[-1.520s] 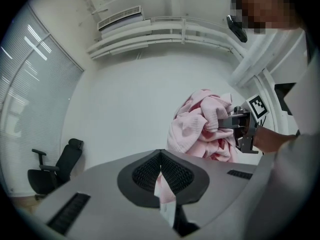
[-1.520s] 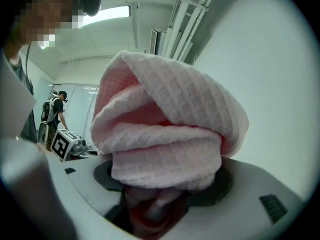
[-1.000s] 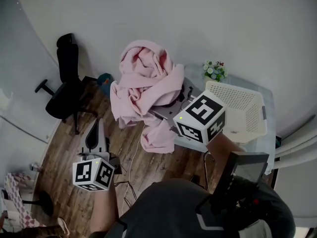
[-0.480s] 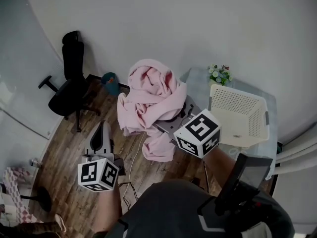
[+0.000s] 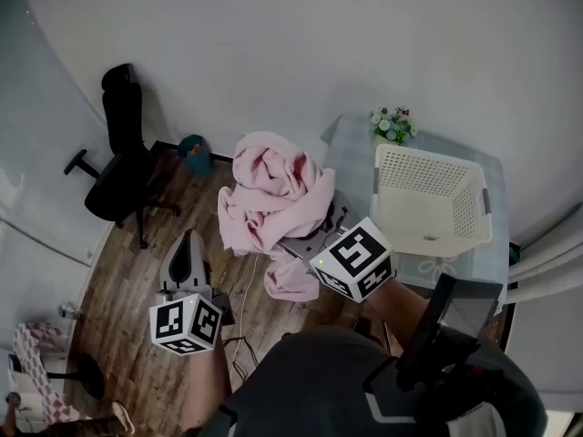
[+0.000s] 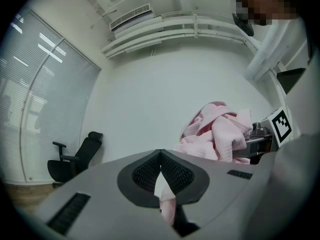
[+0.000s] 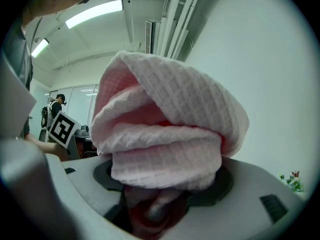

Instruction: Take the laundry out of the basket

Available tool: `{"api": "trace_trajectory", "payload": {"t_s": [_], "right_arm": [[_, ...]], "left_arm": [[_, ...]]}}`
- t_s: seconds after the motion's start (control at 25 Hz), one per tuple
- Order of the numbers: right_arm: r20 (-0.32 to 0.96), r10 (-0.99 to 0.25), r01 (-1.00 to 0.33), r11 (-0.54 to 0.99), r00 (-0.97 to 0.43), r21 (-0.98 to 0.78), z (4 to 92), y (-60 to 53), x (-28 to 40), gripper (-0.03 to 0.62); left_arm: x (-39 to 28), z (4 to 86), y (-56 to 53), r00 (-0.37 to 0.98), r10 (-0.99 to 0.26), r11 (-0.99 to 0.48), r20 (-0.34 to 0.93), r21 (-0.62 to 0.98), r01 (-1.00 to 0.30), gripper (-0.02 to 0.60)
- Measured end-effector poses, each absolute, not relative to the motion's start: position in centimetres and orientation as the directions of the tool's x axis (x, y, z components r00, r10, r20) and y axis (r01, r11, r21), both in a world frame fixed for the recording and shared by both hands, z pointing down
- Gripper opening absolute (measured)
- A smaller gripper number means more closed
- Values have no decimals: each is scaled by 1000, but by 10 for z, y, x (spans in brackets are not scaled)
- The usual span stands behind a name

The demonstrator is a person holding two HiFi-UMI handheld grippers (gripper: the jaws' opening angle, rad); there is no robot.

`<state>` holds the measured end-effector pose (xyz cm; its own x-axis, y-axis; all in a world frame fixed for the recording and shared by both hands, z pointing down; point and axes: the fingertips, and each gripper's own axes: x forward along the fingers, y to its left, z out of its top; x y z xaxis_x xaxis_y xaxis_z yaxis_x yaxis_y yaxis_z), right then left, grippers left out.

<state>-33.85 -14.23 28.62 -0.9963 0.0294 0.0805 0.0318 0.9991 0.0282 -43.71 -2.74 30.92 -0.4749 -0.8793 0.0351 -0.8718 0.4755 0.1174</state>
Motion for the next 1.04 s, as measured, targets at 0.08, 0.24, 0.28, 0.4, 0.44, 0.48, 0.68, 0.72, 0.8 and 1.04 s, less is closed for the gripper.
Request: {"api": "trace_trajectory", "payload": {"t_s": [0.08, 0.24, 0.28, 0.4, 0.44, 0.48, 0.68, 0.72, 0.8, 1.04], "right_arm": [[88, 30, 33, 999, -996, 33, 286, -141, -338, 334], [93, 36, 37, 999, -995, 9, 284, -140, -337, 334], [94, 36, 37, 999, -995, 10, 284, -140, -337, 334], [100, 35, 38, 999, -994, 21, 285, -141, -336, 334], [101, 34, 36, 999, -994, 22, 284, -141, -336, 334], [101, 33, 35, 999, -994, 20, 284, -141, -336, 334], [105, 31, 33, 999, -994, 19, 293, -140, -335, 334], [104, 30, 32, 999, -994, 20, 294, -139, -334, 334], [105, 28, 31, 999, -994, 22, 290, -138, -333, 334], [108, 31, 35, 999, -994, 34, 274, -141, -335, 334]], "left_arm": [[-435, 307, -32, -469, -882, 470, 39, 120, -874, 11], [-434, 305, -36, -463, -885, 465, 44, 120, -877, 11], [-434, 306, -37, -462, -886, 464, 44, 121, -878, 11], [-434, 306, -38, -459, -887, 461, 46, 125, -878, 11], [-434, 305, -38, -458, -888, 460, 47, 126, -879, 11], [-434, 305, -39, -457, -888, 459, 47, 127, -879, 11], [-434, 312, -37, -459, -887, 461, 48, 129, -878, 11], [-434, 313, -36, -458, -888, 460, 48, 129, -878, 11], [-432, 311, -35, -456, -888, 459, 49, 132, -879, 11], [-433, 300, -36, -456, -889, 458, 52, 137, -878, 11]]}}
